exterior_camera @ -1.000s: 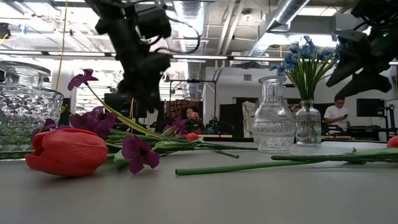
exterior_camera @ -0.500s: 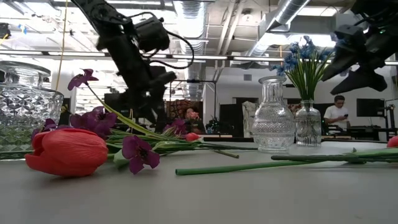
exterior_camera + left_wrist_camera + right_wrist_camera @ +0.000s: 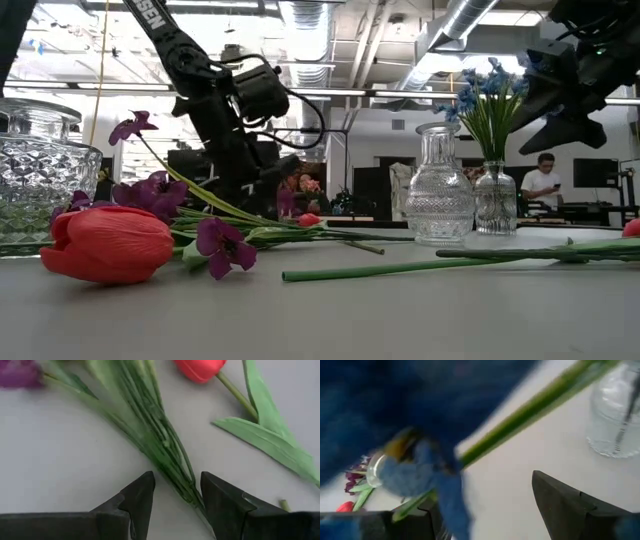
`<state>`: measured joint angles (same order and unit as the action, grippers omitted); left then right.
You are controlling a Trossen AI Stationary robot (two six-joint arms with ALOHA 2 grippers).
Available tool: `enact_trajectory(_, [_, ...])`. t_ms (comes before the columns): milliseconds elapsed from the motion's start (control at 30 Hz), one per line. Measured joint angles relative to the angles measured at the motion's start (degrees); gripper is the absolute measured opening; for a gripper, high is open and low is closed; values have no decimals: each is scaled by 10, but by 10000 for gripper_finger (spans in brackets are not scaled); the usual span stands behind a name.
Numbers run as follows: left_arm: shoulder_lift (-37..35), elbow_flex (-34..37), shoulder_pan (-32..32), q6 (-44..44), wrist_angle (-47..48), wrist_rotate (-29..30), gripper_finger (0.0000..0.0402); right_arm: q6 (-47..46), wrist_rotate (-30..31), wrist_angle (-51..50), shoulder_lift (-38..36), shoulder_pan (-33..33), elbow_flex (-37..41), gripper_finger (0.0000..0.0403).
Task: Sort flowers into vase by color
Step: Put the top violet flowers into the middle transparent vase
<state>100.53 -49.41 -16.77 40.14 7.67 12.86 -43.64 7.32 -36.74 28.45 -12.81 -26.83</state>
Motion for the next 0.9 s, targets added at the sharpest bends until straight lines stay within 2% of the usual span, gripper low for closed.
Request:
enact_trajectory(167, [0,0,-1,-4,2,26,131,0,0,30,30,25,0,271])
enact_trajectory(500, [0,1,-1,-3,7,30,12,0,0,64,73,73,0,271])
enact_trajectory(900, [-1,1,-1,2,3,15,2,0,0,73,80,102,0,271])
